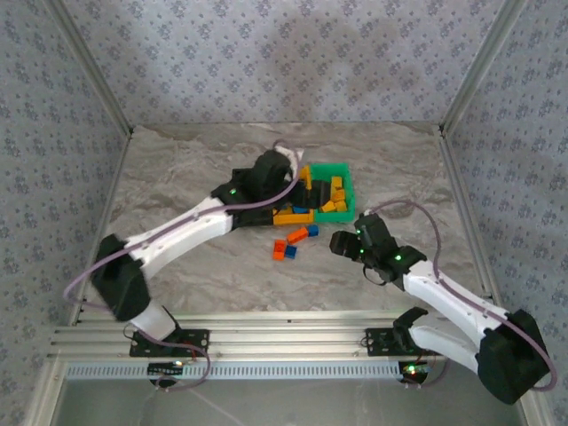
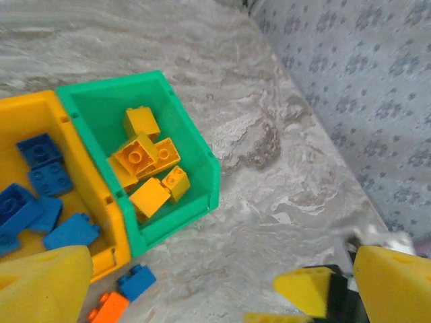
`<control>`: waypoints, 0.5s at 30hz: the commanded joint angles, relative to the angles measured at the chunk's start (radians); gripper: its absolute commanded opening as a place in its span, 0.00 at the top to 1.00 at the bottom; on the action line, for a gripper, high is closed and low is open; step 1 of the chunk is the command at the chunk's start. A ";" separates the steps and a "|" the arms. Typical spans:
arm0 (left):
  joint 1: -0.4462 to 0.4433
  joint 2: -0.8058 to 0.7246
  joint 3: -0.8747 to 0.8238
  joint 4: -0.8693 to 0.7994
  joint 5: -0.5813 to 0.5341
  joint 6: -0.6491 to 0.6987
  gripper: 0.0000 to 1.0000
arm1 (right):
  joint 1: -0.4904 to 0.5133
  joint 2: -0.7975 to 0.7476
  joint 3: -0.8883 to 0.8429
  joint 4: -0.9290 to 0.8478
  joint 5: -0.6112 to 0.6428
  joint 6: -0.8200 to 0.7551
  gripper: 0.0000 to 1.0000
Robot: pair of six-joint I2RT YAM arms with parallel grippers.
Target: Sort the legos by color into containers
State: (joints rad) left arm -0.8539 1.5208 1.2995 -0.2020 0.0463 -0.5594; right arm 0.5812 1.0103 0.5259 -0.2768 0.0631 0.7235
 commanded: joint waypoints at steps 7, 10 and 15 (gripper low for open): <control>-0.004 -0.423 -0.517 -0.051 -0.281 -0.134 0.01 | 0.215 0.316 0.195 0.093 -0.045 -0.103 0.25; -0.004 -0.541 -0.634 -0.081 -0.311 -0.194 0.01 | 0.266 0.419 0.259 0.092 -0.036 -0.134 0.27; -0.002 -0.700 -0.743 -0.156 -0.354 -0.264 0.01 | 0.292 0.551 0.327 0.080 0.014 -0.116 0.29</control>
State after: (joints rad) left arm -0.8558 0.8856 0.5739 -0.3153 -0.2459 -0.7570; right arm 0.8650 1.5108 0.8120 -0.1749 0.0341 0.6212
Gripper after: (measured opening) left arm 0.994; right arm 0.712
